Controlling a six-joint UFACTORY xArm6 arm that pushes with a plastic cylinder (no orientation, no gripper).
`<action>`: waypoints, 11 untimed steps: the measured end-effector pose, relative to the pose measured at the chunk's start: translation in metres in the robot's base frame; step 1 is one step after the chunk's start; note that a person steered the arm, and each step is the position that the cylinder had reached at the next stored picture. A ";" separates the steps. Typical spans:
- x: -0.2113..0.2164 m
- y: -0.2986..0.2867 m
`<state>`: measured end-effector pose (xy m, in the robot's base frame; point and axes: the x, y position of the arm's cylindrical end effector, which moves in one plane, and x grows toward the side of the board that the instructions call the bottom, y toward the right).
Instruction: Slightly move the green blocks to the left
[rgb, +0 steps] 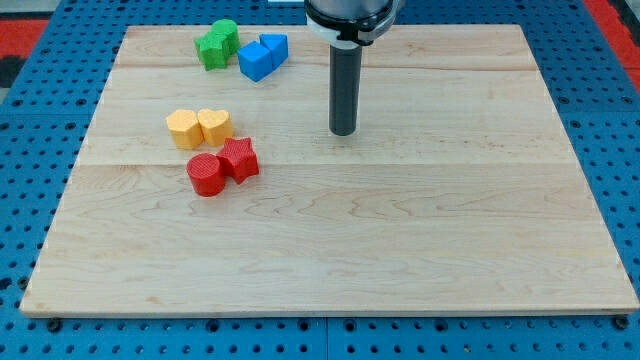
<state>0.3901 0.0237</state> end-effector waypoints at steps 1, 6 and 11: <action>0.000 0.000; -0.196 0.012; -0.192 -0.149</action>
